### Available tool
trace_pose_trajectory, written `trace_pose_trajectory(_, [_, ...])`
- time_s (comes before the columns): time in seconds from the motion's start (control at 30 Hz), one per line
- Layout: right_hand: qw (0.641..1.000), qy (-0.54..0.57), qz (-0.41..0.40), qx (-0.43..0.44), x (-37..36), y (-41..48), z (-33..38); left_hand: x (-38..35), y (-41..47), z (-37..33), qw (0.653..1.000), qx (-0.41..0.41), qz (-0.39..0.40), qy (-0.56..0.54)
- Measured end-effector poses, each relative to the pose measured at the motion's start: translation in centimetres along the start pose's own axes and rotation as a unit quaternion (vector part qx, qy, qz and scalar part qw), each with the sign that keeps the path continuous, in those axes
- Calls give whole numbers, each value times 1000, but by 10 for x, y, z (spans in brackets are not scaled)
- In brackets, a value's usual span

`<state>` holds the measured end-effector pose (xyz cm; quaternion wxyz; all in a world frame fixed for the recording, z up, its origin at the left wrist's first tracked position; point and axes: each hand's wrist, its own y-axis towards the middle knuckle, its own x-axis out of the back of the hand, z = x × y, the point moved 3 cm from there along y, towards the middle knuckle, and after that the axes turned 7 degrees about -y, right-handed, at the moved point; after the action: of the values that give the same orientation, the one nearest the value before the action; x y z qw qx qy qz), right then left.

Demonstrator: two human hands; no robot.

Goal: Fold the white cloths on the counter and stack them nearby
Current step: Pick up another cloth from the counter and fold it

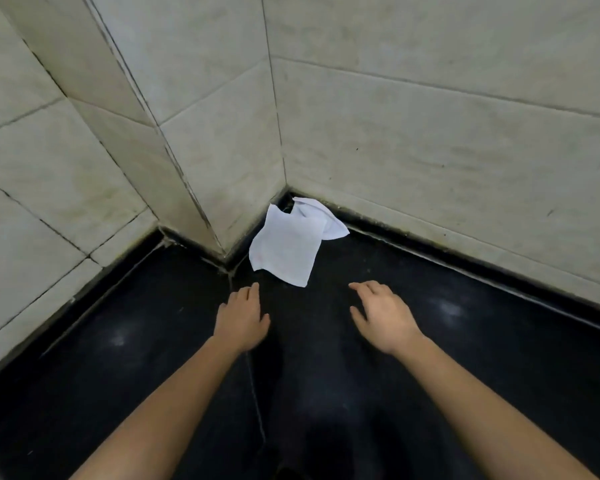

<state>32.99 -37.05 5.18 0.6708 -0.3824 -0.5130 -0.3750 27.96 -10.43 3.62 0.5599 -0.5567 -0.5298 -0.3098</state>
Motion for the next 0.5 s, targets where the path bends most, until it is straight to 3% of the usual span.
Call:
trace_pose_trajectory(0.33, [998,11,69,-2,-87,122,64,-36,136,50,995,-93,2,-31])
trace_pose_trajectory(0.5, [995,-48,79,-30,-118,141,75,-47,152,63,990,-108,-62,-69])
